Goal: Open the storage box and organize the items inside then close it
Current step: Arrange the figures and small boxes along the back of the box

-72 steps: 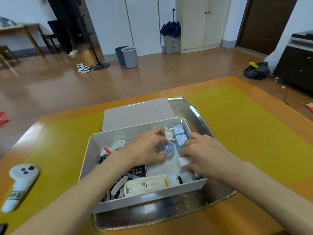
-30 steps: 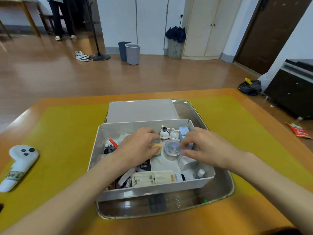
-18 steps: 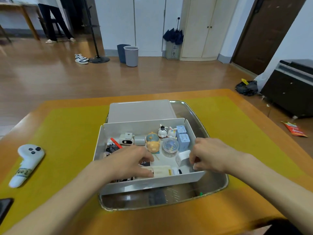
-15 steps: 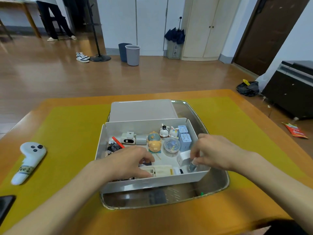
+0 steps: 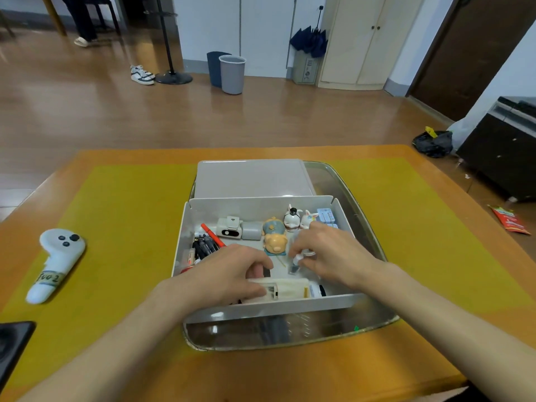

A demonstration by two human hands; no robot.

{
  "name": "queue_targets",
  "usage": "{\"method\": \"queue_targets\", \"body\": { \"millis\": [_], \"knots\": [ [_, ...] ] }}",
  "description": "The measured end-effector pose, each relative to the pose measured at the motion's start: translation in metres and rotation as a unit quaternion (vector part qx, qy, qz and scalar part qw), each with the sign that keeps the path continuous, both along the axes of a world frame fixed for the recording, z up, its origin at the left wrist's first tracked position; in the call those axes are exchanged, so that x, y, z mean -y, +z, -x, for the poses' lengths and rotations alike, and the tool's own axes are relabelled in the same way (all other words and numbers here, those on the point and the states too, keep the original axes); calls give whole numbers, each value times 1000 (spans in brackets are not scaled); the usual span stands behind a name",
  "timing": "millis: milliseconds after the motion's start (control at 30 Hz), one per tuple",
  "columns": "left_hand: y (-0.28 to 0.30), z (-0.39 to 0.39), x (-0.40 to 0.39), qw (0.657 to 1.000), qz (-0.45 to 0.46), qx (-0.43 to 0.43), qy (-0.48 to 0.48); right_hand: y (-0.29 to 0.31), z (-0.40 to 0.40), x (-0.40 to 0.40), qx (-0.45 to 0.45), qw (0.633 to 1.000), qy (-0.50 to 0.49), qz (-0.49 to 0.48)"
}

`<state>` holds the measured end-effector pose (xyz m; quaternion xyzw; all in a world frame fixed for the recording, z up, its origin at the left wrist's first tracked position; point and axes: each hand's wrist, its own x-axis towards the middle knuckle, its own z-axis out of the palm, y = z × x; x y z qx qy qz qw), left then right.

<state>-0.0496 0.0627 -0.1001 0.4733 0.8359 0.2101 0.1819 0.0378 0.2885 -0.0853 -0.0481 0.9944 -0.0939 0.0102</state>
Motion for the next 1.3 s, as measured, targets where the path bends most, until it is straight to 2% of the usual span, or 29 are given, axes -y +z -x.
{"method": "queue_targets", "body": {
  "millis": [167,300,433,667,1167,1300],
  "knots": [
    [8,6,-3,995,-71,36,64,2,-4,-7,-5,1000,9,3],
    [9,12,-4,988,-101,50,106,10,-16,-32,-28,999,-27,-19],
    [2,15,1,993,-58,32,94,11,-26,-48,56,992,19,-107],
    [-4,7,0,997,-22,-48,61,6,-22,-55,42,980,54,-188],
    [-4,5,-5,993,71,-91,31,9,-40,-51,51,980,65,-184],
    [1,7,-2,996,47,-66,39,15,-39,-51,43,992,45,-109]
  ]
}}
